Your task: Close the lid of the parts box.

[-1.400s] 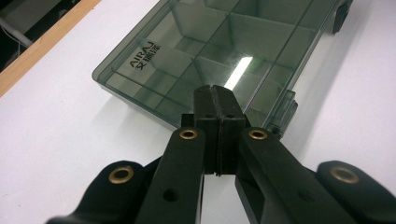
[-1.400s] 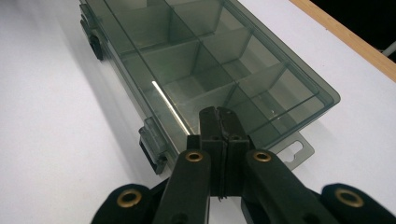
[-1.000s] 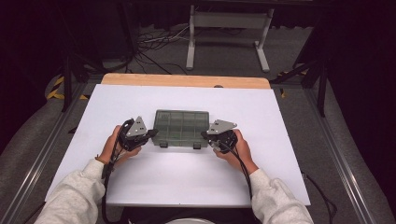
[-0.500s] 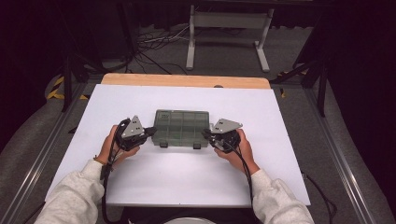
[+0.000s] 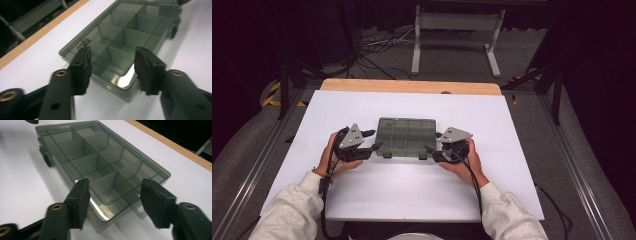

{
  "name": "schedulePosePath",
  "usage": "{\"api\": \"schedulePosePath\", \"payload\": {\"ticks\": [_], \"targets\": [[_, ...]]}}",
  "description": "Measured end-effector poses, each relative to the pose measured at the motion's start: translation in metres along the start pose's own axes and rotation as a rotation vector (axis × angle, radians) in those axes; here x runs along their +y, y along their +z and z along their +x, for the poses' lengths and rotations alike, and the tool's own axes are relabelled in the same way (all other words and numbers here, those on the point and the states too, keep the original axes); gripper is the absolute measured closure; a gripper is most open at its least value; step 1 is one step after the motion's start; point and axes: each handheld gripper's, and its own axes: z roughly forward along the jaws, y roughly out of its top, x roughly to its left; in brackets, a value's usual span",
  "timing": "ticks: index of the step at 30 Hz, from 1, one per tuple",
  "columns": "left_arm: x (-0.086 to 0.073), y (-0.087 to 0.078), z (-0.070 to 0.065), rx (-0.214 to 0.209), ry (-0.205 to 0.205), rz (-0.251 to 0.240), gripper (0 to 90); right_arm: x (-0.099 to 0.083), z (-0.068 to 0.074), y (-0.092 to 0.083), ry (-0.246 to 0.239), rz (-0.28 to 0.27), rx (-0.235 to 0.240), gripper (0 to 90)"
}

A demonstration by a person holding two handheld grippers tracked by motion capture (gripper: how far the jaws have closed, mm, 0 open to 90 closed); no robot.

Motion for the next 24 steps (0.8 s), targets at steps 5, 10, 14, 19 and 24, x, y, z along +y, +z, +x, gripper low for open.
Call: {"api": "schedulePosePath", "payload": {"ticks": [5,10,14,19,24], "targets": [[0.0,0.001,-0.001,0.006,-0.015,-0.011,24.2,0.0,0.001,0.002,-0.002,-0.008,-0.036,18.8],[-0.002,0.0,-0.001,-0.011,-0.029,-0.028,6.1,-0.001,0.0,0.004,0.028,-0.021,-0.043,7.4],[-0.002,-0.002,-0.001,-0.009,-0.032,-0.046,4.4,-0.001,0.001,0.004,0.022,-0.026,-0.044,5.3],[-0.001,-0.006,-0.002,-0.013,-0.023,-0.066,4.2,0.001,0.003,0.001,0.006,-0.033,-0.053,5.3],[0.0,-0.01,-0.002,-0.01,-0.015,-0.081,3.9,0.003,0.005,-0.002,-0.02,-0.038,-0.067,5.6]]}}
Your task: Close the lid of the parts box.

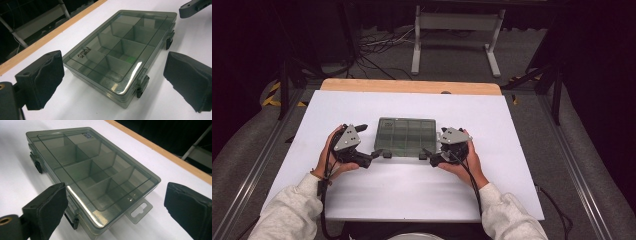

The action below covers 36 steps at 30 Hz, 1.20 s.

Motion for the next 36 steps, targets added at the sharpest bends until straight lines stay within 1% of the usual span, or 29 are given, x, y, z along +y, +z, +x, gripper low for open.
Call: {"api": "schedulePosePath", "payload": {"ticks": [1,2,5,6,8,10,12,14,19,22,26,27,29,30,31,32,33,36], "targets": [[0.001,-0.001,-0.001,0.011,0.004,0.0,3.7,0.0,0.0,-0.001,0.0,-0.004,-0.001,5.7],[0.001,-0.001,-0.001,0.016,0.003,0.001,3.7,0.002,0.001,-0.002,-0.016,-0.004,-0.012,5.4],[0.002,-0.002,-0.002,0.022,0.004,-0.004,3.6,0.002,0.002,-0.004,-0.025,-0.005,-0.023,5.5],[0.002,-0.003,-0.002,0.023,0.009,-0.003,3.6,0.002,0.002,-0.004,-0.026,-0.009,-0.027,5.4],[0.002,-0.004,-0.002,0.017,0.007,-0.007,3.5,0.002,0.002,-0.006,-0.022,-0.012,-0.025,5.5],[0.002,-0.006,-0.003,0.029,0.012,-0.009,3.6,0.002,0.001,-0.008,-0.025,-0.016,-0.033,5.4],[0.002,-0.008,-0.003,0.027,0.008,-0.01,3.6,0.003,0.001,-0.01,-0.023,-0.025,-0.029,5.5],[0.001,-0.009,-0.003,0.028,0.011,-0.007,3.5,0.003,0.001,-0.013,-0.027,-0.027,-0.037,5.6],[0.001,-0.016,-0.005,0.041,0.018,-0.013,3.3,0.003,0.0,-0.018,-0.029,-0.034,-0.054,5.6],[0.0,-0.019,-0.005,0.049,0.021,-0.012,3.3,0.002,0.0,-0.021,-0.027,-0.033,-0.055,5.5],[-0.002,-0.023,-0.006,0.042,0.021,-0.012,3.5,0.0,0.0,-0.025,-0.018,-0.036,-0.056,5.2],[-0.003,-0.024,-0.007,0.05,0.025,-0.019,3.5,0.0,-0.001,-0.025,-0.02,-0.036,-0.059,5.3],[-0.003,-0.025,-0.007,0.043,0.022,-0.019,3.7,-0.001,0.0,-0.028,-0.018,-0.038,-0.062,5.3],[-0.005,-0.027,-0.008,0.041,0.016,-0.029,3.7,-0.002,0.0,-0.029,-0.017,-0.04,-0.06,5.4],[-0.006,-0.029,-0.008,0.039,0.02,-0.025,3.7,-0.002,0.0,-0.03,-0.022,-0.036,-0.064,5.4],[-0.006,-0.029,-0.008,0.039,0.02,-0.025,3.7,-0.002,0.0,-0.03,-0.022,-0.036,-0.064,5.4],[-0.007,-0.03,-0.009,0.05,0.023,-0.026,3.7,-0.002,0.0,-0.031,-0.025,-0.038,-0.069,5.4],[-0.008,-0.034,-0.01,0.049,0.02,-0.029,3.8,-0.004,-0.001,-0.034,-0.023,-0.039,-0.074,5.4]]}}
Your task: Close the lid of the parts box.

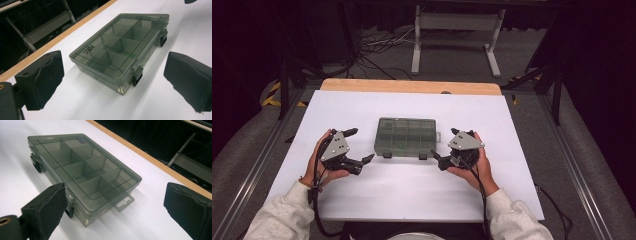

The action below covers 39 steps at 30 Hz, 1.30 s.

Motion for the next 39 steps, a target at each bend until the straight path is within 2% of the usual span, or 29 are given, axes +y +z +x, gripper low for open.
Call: {"api": "schedulePosePath", "payload": {"ticks": [8,12,17,19,25,26,29,30,35,37,39], "targets": [[-0.005,-0.007,-0.002,0.003,0.006,-0.003,3.8,-0.004,-0.002,-0.008,-0.001,-0.001,-0.017,5.5],[-0.008,-0.011,-0.005,0.007,0.022,0.002,3.8,-0.007,-0.002,-0.011,0.001,0.006,-0.018,5.5],[-0.01,-0.015,-0.006,0.007,0.036,0.003,3.9,-0.011,-0.002,-0.016,-0.002,-0.013,-0.016,5.5],[-0.012,-0.016,-0.008,-0.002,0.019,-0.002,4.0,-0.012,-0.002,-0.019,-0.007,-0.016,-0.02,5.5],[-0.016,-0.02,-0.01,0.001,0.029,0.008,4.0,-0.017,0.001,-0.026,-0.022,-0.009,-0.036,5.6],[-0.016,-0.022,-0.011,-0.006,0.024,0.01,4.1,-0.018,0.001,-0.027,-0.037,-0.004,-0.045,5.7],[-0.018,-0.025,-0.012,-0.005,0.024,0.007,4.0,-0.021,0.002,-0.03,-0.039,0.0,-0.04,5.7],[-0.019,-0.026,-0.012,0.002,0.035,0.012,4.0,-0.022,0.003,-0.031,-0.044,0.005,-0.043,5.7],[-0.022,-0.031,-0.014,0.003,0.034,0.017,4.1,-0.027,0.003,-0.034,-0.045,0.011,-0.047,5.8],[-0.024,-0.033,-0.015,-0.007,0.022,0.014,4.1,-0.03,0.003,-0.036,-0.044,0.016,-0.05,5.7],[-0.026,-0.036,-0.017,0.018,0.028,0.012,4.3,-0.032,0.004,-0.037,-0.043,0.023,-0.053,5.5]]}}
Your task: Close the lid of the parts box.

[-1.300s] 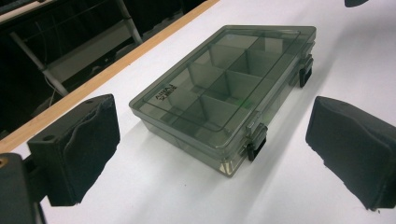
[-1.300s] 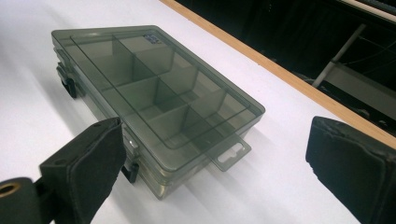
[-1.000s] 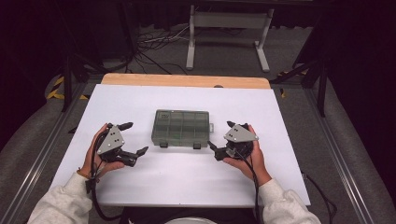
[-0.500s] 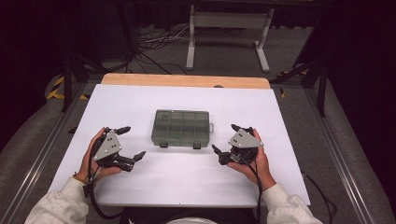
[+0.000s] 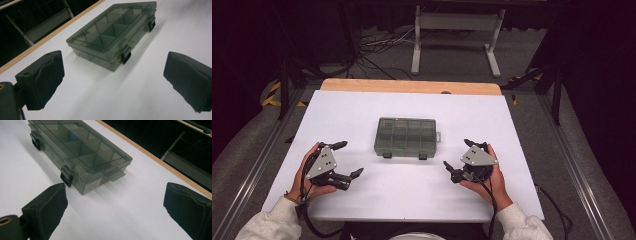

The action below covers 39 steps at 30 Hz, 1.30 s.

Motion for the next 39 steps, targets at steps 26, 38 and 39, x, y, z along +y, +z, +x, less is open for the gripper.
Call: {"api": "schedulePosePath", "payload": {"ticks": [26,38,39], "targets": [[-0.021,-0.011,-0.005,-0.04,-0.058,0.062,4.4,-0.028,0.004,-0.019,0.032,0.05,0.003,4.8],[-0.02,-0.014,-0.005,-0.036,-0.044,0.052,4.4,-0.026,0.009,-0.017,0.012,0.038,-0.006,5.1],[-0.02,-0.014,-0.005,-0.04,-0.045,0.057,4.4,-0.026,0.009,-0.017,0.014,0.035,-0.007,5.1]]}}
